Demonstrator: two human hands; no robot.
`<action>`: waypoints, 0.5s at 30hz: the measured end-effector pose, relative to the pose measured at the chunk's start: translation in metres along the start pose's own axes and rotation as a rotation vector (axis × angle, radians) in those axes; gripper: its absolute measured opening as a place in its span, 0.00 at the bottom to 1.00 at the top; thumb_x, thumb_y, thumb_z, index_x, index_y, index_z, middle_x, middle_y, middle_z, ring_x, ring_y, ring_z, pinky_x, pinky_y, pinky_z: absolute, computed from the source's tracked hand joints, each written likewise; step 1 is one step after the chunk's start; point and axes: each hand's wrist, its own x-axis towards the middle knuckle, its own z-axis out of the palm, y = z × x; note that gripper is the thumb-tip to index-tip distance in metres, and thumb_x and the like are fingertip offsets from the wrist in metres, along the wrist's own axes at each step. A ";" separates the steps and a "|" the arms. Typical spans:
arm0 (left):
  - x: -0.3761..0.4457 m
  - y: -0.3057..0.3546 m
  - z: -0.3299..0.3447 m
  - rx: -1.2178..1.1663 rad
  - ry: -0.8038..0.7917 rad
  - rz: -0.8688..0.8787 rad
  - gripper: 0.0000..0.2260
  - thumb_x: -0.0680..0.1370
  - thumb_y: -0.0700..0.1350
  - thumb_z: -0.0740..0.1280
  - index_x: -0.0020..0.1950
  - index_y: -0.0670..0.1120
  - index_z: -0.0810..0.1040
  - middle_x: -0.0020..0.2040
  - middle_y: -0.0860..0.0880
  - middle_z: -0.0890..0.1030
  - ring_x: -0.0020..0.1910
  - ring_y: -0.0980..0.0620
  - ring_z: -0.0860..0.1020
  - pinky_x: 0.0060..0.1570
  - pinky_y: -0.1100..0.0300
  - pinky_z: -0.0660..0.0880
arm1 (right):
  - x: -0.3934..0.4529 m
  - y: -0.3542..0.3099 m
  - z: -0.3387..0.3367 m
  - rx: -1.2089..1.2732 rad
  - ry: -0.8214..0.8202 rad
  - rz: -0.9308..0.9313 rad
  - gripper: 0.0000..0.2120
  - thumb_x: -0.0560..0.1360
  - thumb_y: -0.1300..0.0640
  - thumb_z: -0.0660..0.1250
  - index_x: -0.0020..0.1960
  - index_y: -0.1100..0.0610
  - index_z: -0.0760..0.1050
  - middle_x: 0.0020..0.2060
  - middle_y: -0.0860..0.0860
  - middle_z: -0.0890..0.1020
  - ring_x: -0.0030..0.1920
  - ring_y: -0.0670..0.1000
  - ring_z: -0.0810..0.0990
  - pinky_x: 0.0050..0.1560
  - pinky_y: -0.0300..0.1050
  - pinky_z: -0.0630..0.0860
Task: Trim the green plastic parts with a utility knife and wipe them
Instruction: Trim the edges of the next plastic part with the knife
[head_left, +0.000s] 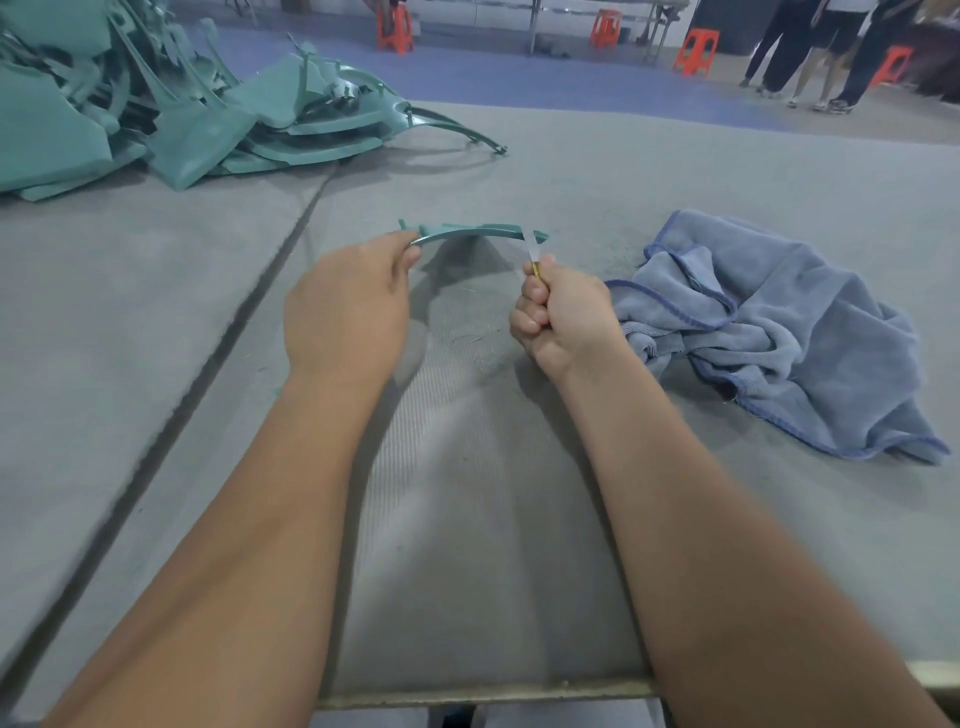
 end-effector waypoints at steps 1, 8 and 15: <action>0.000 -0.001 -0.001 -0.003 -0.002 0.007 0.14 0.83 0.52 0.56 0.63 0.55 0.77 0.46 0.44 0.82 0.46 0.39 0.77 0.39 0.52 0.71 | 0.000 0.001 0.000 -0.011 0.001 -0.007 0.16 0.84 0.60 0.52 0.39 0.61 0.68 0.18 0.47 0.66 0.17 0.43 0.58 0.18 0.34 0.56; 0.005 -0.008 -0.004 -0.017 0.057 0.083 0.14 0.83 0.53 0.57 0.65 0.55 0.77 0.46 0.45 0.82 0.43 0.41 0.77 0.36 0.56 0.64 | 0.003 -0.002 -0.004 -0.131 0.077 -0.081 0.14 0.83 0.60 0.55 0.39 0.59 0.69 0.18 0.47 0.67 0.18 0.44 0.58 0.19 0.34 0.55; 0.011 -0.027 -0.011 -0.142 0.105 0.129 0.12 0.80 0.50 0.64 0.62 0.59 0.80 0.43 0.51 0.83 0.39 0.50 0.74 0.33 0.58 0.64 | 0.012 -0.016 -0.019 -0.148 0.183 -0.157 0.12 0.83 0.59 0.54 0.42 0.58 0.68 0.26 0.50 0.68 0.19 0.44 0.62 0.21 0.35 0.61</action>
